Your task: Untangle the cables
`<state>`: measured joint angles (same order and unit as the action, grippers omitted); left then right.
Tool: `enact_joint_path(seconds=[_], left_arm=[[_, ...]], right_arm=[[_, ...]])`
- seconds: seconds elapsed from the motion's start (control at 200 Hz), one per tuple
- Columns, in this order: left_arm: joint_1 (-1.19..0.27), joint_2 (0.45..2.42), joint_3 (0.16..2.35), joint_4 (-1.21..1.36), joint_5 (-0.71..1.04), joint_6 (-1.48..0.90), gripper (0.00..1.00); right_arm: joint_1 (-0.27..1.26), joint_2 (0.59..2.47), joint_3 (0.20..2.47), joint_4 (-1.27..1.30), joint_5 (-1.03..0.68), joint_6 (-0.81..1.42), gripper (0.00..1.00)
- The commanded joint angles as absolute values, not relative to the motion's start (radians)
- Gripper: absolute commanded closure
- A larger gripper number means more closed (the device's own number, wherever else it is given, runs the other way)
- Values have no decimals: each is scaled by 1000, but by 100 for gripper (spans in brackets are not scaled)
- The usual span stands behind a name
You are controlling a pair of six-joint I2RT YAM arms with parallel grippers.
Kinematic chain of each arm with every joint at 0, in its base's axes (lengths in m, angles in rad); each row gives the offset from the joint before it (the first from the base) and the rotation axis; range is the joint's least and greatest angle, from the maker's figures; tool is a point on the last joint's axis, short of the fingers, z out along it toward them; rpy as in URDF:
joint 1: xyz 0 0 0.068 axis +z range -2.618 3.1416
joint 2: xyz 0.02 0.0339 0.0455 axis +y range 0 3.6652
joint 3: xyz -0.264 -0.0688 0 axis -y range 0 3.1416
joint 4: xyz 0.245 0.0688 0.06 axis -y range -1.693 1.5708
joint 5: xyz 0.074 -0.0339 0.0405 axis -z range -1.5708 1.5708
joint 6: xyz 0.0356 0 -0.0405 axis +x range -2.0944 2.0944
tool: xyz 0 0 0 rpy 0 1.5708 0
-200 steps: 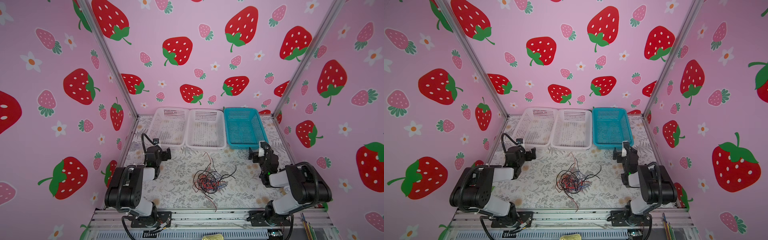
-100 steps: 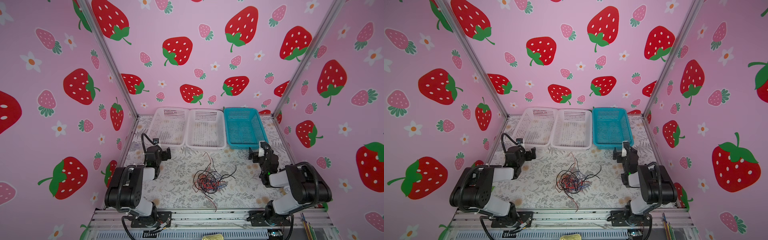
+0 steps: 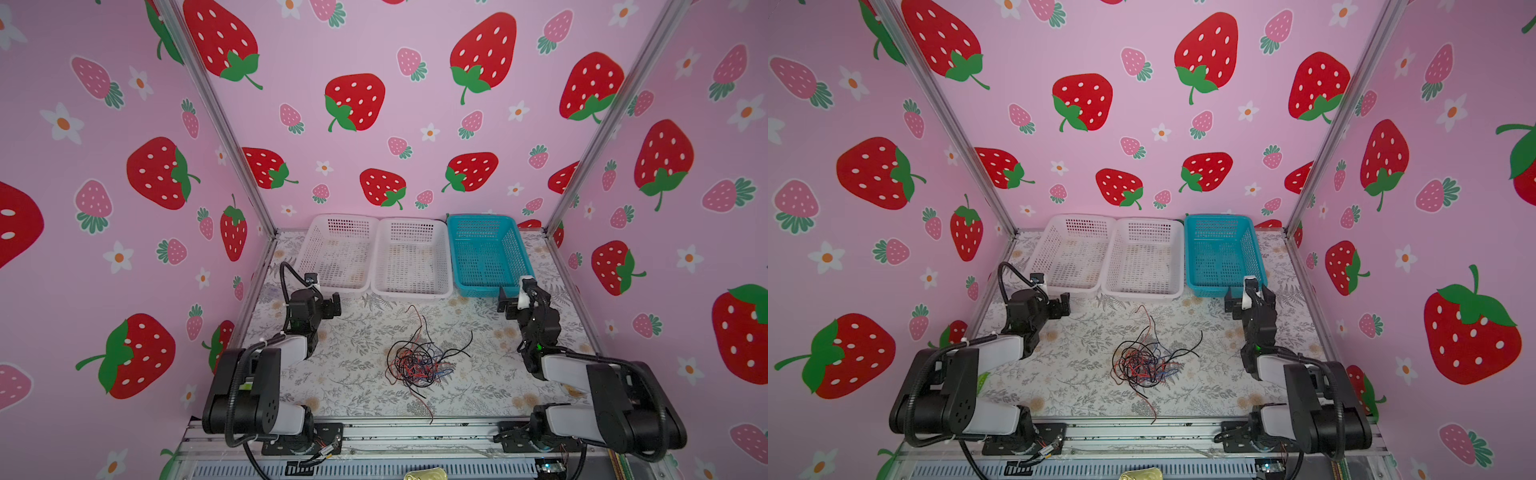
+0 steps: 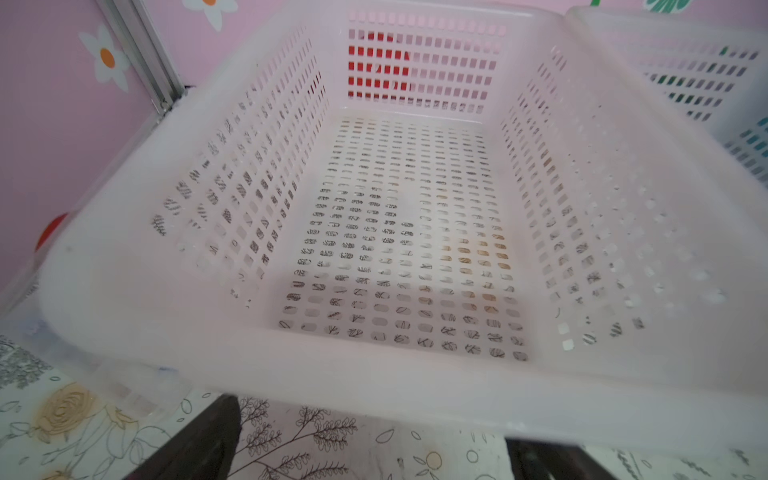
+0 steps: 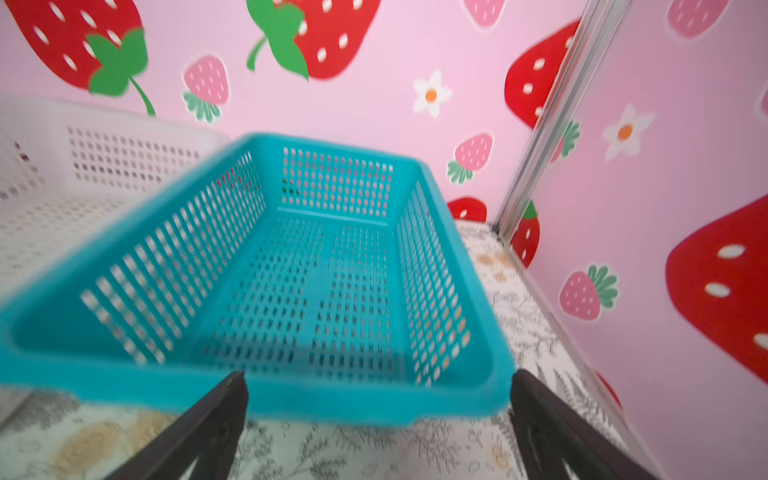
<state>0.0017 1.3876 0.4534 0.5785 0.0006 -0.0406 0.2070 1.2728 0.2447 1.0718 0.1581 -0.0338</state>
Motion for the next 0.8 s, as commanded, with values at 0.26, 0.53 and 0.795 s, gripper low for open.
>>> enact_joint_path(seconds=[0.26,0.53,0.795], left_arm=[[-180,989,417,352,-177,-109,1],[-206,712,536,-2,-200,-547,1],[-236,596,631,-273,-152,-703,1]], right_arm=[[298,973,290,754,201,312,1],[293,781,293,641,-51,635,1],[439,935,536,250,-191,537,0]])
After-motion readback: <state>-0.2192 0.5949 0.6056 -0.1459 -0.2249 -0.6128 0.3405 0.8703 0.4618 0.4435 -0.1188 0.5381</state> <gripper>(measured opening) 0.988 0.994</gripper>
